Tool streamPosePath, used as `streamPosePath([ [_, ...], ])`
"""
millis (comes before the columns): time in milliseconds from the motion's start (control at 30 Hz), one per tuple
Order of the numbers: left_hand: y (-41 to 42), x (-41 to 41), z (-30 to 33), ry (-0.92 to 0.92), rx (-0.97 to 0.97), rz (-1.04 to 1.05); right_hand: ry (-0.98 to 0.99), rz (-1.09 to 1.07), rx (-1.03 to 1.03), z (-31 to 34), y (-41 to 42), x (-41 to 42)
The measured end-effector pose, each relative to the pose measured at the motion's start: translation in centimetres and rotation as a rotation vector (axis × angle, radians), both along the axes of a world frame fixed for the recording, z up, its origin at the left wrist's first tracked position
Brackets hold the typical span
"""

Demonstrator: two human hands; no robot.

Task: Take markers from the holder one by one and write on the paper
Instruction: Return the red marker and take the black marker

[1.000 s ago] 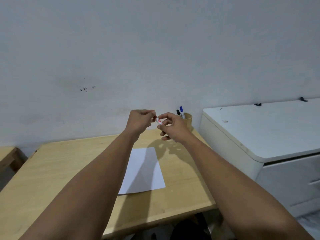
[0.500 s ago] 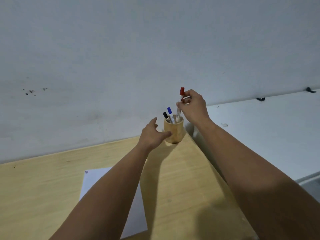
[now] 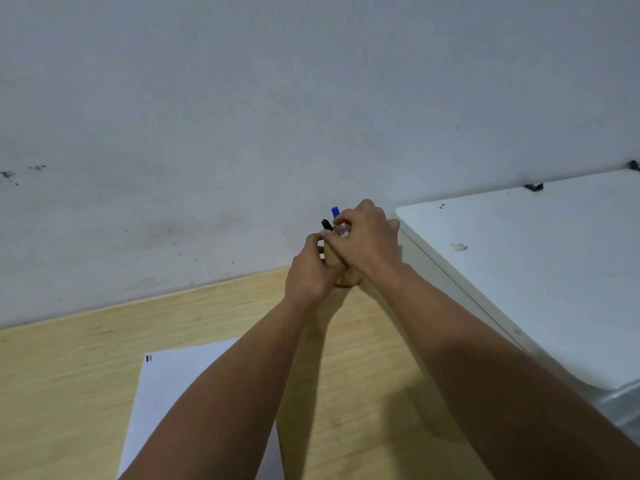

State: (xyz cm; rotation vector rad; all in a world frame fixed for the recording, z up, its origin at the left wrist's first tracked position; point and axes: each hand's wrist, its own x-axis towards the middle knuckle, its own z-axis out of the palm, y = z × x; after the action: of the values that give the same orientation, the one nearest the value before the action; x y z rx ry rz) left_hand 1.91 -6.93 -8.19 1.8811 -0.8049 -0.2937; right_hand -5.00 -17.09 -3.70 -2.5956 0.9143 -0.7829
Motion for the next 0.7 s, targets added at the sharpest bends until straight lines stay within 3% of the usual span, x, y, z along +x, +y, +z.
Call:
streamPosePath([
  [167, 0.3, 0.1, 1.0, -0.017, 0.116, -0.03, -0.083, -0.019, 0.035, 0.8, 0.7, 0.1],
  [300, 2.2, 0.2, 3.2, -0.078, 0.213, -0.042, -0.383, 0.0, 0.095, 4.7, 2.0, -1.3],
  [467, 6.7, -0.5, 7.0, -0.106, 0.105, 0.073, -0.687, 0.19, 0.272, 9.0, 5.8, -3.2],
  [567, 10.3, -1.0, 9.1, 0.026, -0.078, 0.137, -0.627, 0.277, 0.393, 9.0, 9.2, -3.6],
  [633, 13.1, -1.4, 10.3, 0.138, -0.203, 0.189, -0.508, 0.33, 0.482, 8.3, 11.4, -3.6],
  [700, 16.0, -1.5, 11.1, 0.139, -0.259, 0.248, -0.376, 0.423, 0.638, 7.6, 13.9, -3.8],
])
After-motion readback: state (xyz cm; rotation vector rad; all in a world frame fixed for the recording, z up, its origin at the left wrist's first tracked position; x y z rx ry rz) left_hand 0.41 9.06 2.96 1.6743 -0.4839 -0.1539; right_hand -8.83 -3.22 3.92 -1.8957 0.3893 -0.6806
